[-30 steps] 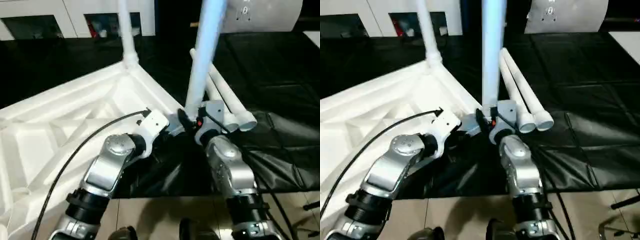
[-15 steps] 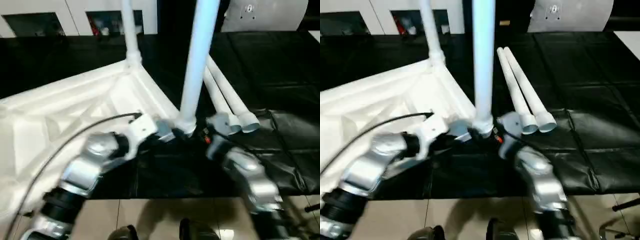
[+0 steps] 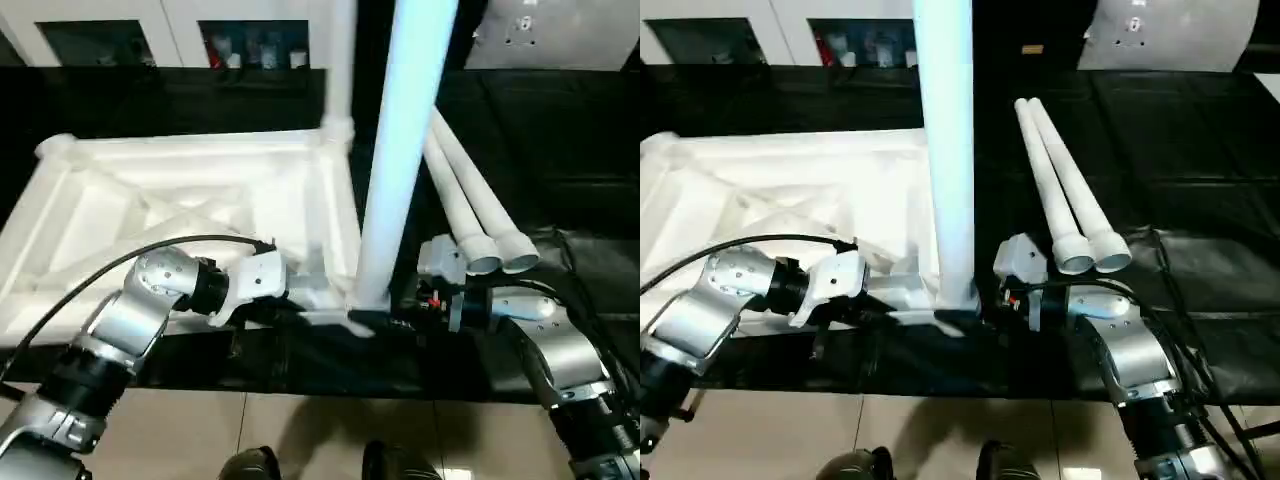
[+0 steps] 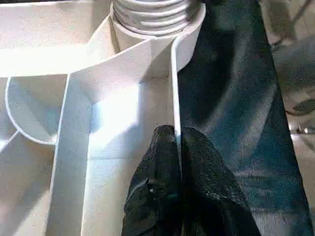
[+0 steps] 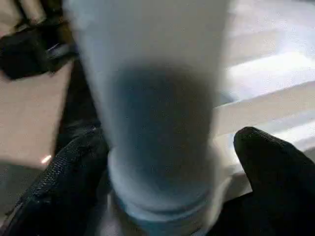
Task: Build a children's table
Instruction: Rotate leg to tighten
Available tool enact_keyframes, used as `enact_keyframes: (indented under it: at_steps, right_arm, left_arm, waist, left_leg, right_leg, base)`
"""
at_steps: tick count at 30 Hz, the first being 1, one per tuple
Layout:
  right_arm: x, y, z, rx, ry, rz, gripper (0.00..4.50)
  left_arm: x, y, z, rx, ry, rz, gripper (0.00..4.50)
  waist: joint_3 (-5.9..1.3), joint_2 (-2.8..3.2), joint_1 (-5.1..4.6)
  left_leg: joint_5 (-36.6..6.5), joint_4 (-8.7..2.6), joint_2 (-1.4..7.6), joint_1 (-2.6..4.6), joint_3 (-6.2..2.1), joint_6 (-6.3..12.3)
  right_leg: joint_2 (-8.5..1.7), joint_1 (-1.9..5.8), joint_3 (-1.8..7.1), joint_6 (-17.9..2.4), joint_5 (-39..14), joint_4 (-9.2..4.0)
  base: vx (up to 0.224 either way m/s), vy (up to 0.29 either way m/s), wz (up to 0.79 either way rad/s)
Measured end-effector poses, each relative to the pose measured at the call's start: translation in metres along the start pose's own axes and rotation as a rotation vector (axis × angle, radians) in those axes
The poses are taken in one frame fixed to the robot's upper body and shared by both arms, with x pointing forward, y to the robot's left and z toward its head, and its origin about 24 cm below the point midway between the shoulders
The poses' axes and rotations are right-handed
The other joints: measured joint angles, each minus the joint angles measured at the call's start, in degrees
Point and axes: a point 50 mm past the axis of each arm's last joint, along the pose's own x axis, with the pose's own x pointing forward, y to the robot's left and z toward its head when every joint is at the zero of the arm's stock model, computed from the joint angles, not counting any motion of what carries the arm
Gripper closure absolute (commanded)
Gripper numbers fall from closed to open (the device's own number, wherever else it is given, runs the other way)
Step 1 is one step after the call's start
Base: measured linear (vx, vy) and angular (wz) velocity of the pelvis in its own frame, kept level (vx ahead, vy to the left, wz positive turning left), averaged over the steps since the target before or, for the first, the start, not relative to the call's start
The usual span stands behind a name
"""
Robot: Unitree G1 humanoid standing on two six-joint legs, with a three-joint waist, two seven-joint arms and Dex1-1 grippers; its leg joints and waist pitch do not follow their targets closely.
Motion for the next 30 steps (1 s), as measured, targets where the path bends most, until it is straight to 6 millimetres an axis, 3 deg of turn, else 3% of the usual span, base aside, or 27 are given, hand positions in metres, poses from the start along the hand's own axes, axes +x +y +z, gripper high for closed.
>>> enact_keyframes:
  at_steps: [16,24,28,30]
  right_arm:
    - [0.004,0.000,0.000,0.022,0.022,0.110,1.62]
    - [0.005,0.004,-0.002,0.078,-0.009,0.078,1.73]
    - [0.013,0.007,-0.008,0.151,-0.087,-0.123,1.73]
    - [0.020,0.001,-0.009,0.187,-0.122,-0.291,1.73]
  left_arm:
    - [0.000,0.004,-0.001,0.068,0.004,-0.069,4.50]
    - [-0.001,0.004,-0.001,0.043,-0.007,-0.057,4.50]
    - [0.002,0.006,-0.003,-0.093,-0.050,0.081,4.50]
    - [0.006,0.009,-0.001,-0.171,-0.058,0.187,4.50]
  waist:
    - [0.01,-0.03,0.66]
    - [0.01,-0.03,0.76]
    - [0.01,-0.03,0.35]
    - [0.03,-0.05,-0.61]
  left_leg:
    - [0.01,0.01,0.02,-0.02,0.00,-0.01]
    - [0.01,-0.03,0.02,-0.03,0.01,-0.01]
    - [0.00,-0.02,0.02,0.04,0.07,-0.10]
    - [-0.10,0.01,0.01,0.09,0.12,-0.46]
  right_leg:
    - [0.00,0.04,0.00,-0.02,0.01,0.03]
    - [0.00,0.04,0.00,0.00,0.00,0.02]
    - [0.00,0.16,0.04,-0.08,0.05,0.03]
    - [-0.01,0.17,0.10,0.17,-0.09,0.02]
  base:
    - [0.000,0.000,0.00]
    - [0.000,0.000,0.00]
    - [0.000,0.000,0.00]
    - [0.000,0.000,0.00]
